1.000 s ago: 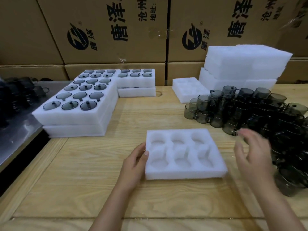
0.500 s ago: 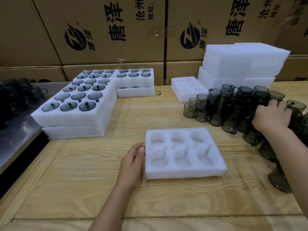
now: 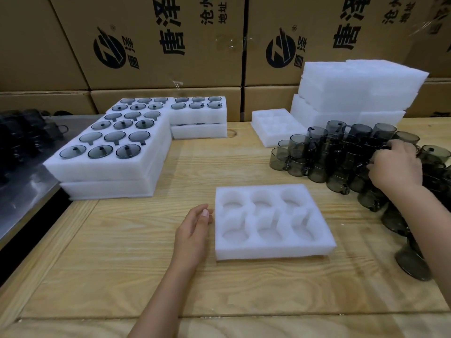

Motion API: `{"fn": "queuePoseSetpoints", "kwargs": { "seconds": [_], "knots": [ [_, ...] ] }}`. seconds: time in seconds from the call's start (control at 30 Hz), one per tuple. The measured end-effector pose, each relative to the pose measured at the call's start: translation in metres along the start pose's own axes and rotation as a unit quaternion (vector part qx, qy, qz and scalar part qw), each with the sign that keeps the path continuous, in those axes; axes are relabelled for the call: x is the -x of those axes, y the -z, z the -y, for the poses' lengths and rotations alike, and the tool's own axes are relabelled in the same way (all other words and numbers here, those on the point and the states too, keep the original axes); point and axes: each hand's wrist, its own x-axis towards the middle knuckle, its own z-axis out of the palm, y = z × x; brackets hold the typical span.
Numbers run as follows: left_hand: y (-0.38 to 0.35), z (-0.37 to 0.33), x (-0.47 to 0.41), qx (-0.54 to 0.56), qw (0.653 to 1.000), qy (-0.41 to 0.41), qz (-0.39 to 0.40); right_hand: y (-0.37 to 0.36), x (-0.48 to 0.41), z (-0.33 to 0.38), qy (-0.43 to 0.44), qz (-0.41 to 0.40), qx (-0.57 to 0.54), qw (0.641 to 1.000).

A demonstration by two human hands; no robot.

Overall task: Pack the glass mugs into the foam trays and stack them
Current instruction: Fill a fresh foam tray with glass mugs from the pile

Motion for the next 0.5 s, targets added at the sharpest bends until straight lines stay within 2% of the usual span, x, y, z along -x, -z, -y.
{"fn": "queuePoseSetpoints", "kwargs": {
  "seconds": [0.13,0.23,0.3,0.4,0.5],
  "knots": [
    [-0.004,-0.007,-0.008,0.081,0.996,0.007,-0.04,0.013,0.037,0.035,0.071,-0.063,-0.152,0.984],
    [-0.011,-0.02,-0.016,0.109,0.993,-0.027,-0.024,0.022,0.078,0.078,0.134,-0.053,-0.244,0.959],
    [-0.016,-0.031,-0.021,0.105,0.992,-0.066,0.019,0.024,0.106,0.107,0.172,-0.03,-0.302,0.937],
    [-0.022,-0.041,-0.032,0.028,0.982,-0.136,0.128,0.022,0.135,0.144,0.22,0.023,-0.372,0.902],
    [-0.028,-0.042,-0.037,0.014,0.969,-0.143,0.2,0.018,0.143,0.163,0.248,0.069,-0.401,0.879]
  ]
}}
